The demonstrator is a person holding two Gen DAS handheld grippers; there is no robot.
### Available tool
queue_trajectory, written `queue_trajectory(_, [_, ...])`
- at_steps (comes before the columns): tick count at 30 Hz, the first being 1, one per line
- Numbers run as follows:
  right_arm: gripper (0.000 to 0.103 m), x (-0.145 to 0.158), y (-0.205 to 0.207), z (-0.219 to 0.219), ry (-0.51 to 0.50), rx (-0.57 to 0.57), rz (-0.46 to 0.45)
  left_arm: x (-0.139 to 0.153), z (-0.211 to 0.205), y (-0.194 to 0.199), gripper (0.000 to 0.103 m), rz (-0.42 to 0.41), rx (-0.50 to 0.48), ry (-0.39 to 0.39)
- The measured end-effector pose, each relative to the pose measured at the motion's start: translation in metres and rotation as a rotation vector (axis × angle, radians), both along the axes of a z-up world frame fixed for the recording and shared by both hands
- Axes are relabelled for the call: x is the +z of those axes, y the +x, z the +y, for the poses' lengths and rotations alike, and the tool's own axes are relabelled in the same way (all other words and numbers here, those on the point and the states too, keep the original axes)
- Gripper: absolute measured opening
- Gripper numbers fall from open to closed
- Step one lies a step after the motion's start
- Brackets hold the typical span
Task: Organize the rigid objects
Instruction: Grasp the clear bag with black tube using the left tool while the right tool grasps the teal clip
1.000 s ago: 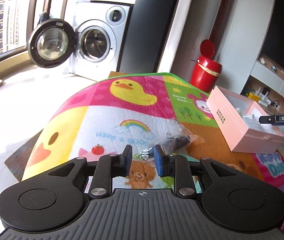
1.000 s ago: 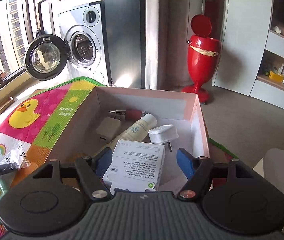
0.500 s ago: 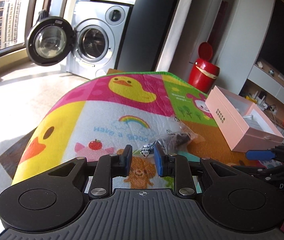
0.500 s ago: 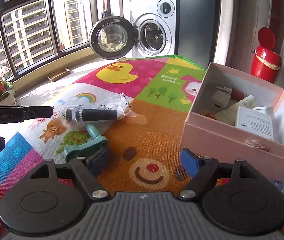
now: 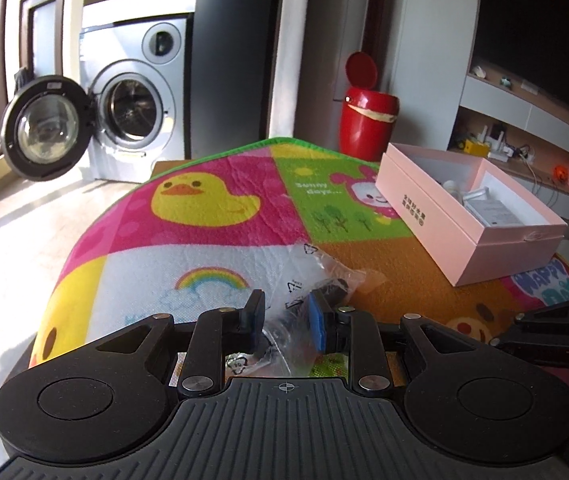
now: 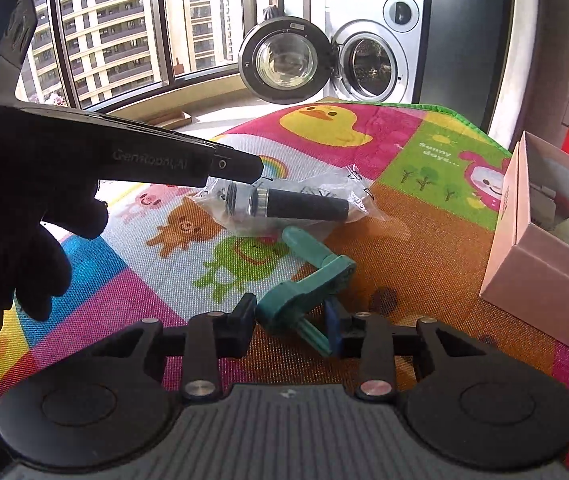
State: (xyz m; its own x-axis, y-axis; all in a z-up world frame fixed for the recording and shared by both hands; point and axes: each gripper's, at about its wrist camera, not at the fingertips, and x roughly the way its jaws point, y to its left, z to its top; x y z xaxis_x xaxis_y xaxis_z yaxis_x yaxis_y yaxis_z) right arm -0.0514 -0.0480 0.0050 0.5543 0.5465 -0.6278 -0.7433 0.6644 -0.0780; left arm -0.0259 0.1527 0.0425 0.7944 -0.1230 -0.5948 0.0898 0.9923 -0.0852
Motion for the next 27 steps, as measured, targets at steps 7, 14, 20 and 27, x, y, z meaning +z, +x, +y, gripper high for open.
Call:
queue_trajectory(7, [0.041, -0.004, -0.014, -0.047, -0.072, -0.065, -0.12, -0.014, -0.017, 0.016, 0.03, 0.044, -0.059, 0.064])
queue_trajectory(14, [0.054, -0.008, -0.005, -0.076, -0.171, -0.266, -0.263, -0.019, -0.023, 0.004, 0.028, 0.122, -0.103, -0.025])
queue_trajectory(20, [0.067, 0.0, 0.011, -0.104, -0.016, -0.335, -0.137, -0.026, -0.037, -0.019, 0.028, 0.073, -0.067, -0.035])
queue_trajectory(27, [0.076, 0.013, 0.013, -0.083, 0.102, -0.38, -0.118, -0.031, -0.039, -0.027, 0.03, 0.007, -0.035, -0.044])
